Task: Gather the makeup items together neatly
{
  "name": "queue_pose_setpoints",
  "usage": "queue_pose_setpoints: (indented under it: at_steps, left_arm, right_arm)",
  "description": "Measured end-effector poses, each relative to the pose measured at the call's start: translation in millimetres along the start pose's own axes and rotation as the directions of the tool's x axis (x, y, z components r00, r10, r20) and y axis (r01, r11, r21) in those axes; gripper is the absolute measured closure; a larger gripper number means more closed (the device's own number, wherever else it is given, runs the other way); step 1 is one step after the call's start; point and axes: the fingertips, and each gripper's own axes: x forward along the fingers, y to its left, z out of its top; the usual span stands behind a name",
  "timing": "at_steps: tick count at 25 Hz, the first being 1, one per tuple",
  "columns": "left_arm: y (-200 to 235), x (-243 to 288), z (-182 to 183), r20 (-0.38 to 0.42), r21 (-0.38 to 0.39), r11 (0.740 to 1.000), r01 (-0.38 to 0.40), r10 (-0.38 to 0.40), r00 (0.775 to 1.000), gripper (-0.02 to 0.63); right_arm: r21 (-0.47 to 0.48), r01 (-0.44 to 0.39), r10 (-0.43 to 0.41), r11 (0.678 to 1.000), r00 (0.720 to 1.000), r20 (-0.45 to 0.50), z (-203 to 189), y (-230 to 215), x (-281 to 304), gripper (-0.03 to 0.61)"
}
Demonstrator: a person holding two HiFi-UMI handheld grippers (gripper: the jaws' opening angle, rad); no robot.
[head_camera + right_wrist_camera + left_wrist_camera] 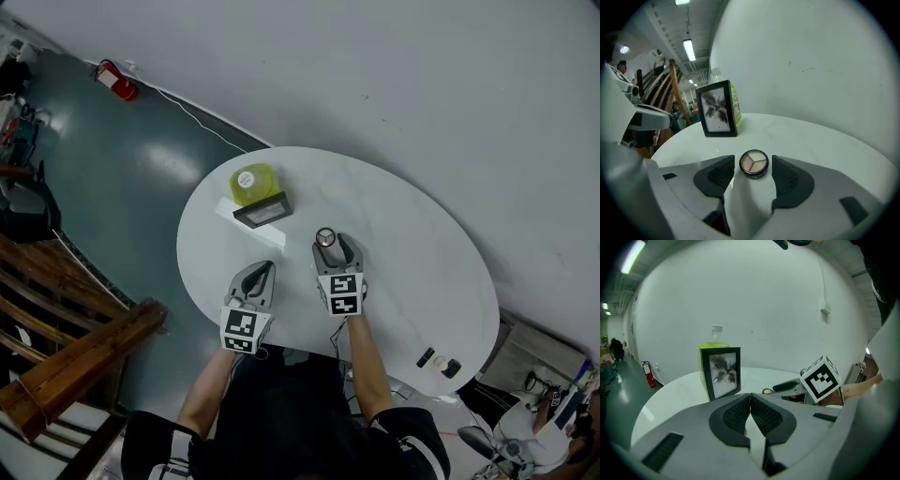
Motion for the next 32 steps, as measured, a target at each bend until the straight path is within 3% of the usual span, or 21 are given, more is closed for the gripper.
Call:
queue_pose_setpoints:
  at_steps: [17, 25, 32]
  left_arm:
    - [9, -2, -5, -0.011, -0.023, 1.0, -0.017, 0.016, 1.0, 0.594]
    - [5, -8, -4, -0.005, -0.013, 1.0, -0.015, 0.015, 1.0, 0.594]
    - [-7, -13, 3, 0.013, 0.01, 1.0, 0.007, -0.007, 1.0, 0.594]
  right_arm:
    - [-0.06, 0.032, -0.036, 0.998, 0.997, -0.063, -7, -3, 15, 0.337]
    - [-0.045, 0.024, -0.027, 0.999, 0.998, -0.058, -6, -4, 11, 0.347]
    - [-0.032, 0.049, -0.049, 0.998, 0.999, 0.001, 11, -10, -21, 0.347]
